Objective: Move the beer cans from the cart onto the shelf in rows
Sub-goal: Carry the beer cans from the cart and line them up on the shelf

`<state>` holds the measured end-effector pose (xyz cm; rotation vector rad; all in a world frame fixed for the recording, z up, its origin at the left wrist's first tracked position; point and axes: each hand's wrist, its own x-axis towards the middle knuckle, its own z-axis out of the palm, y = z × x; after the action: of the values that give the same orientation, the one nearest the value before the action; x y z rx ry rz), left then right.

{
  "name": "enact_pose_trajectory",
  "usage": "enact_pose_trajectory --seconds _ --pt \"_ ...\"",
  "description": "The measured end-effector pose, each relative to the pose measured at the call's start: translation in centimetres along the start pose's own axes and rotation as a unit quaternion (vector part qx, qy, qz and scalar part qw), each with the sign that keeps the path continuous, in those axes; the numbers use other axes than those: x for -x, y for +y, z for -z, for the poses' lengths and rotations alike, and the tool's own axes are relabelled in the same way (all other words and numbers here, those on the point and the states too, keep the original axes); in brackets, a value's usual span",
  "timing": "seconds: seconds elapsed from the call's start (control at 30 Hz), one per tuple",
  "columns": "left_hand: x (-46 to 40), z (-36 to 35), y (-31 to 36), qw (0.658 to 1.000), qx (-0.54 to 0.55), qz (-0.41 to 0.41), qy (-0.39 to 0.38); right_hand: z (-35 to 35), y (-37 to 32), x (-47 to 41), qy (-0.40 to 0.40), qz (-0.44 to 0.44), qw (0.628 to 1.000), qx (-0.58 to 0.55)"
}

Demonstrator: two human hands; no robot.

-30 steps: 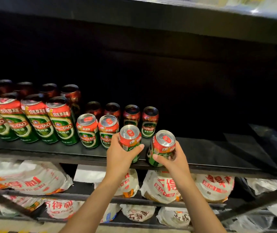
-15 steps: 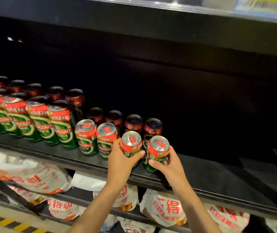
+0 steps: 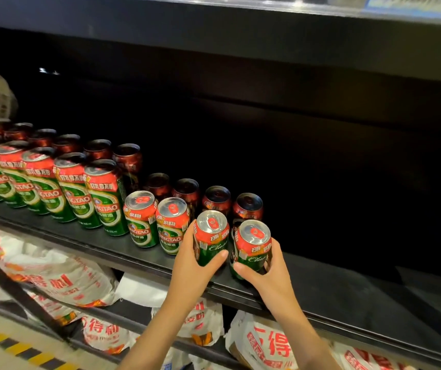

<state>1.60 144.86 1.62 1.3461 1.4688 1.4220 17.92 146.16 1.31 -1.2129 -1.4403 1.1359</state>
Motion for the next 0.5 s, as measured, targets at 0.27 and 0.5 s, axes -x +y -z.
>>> enact_pose_trajectory --seconds 0.27,0.5 --pt "0.1 1.2 -2.3 0.996 -0.065 -0.003 -0.054 -1.5 1.0 -0.1 0.073 0.016 0.996 0.046" --pt "0.2 1.6 -2.1 0.998 -0.032 0.004 -0.061 -2.0 0.6 0.0 0.111 0.000 0.990 0.085"
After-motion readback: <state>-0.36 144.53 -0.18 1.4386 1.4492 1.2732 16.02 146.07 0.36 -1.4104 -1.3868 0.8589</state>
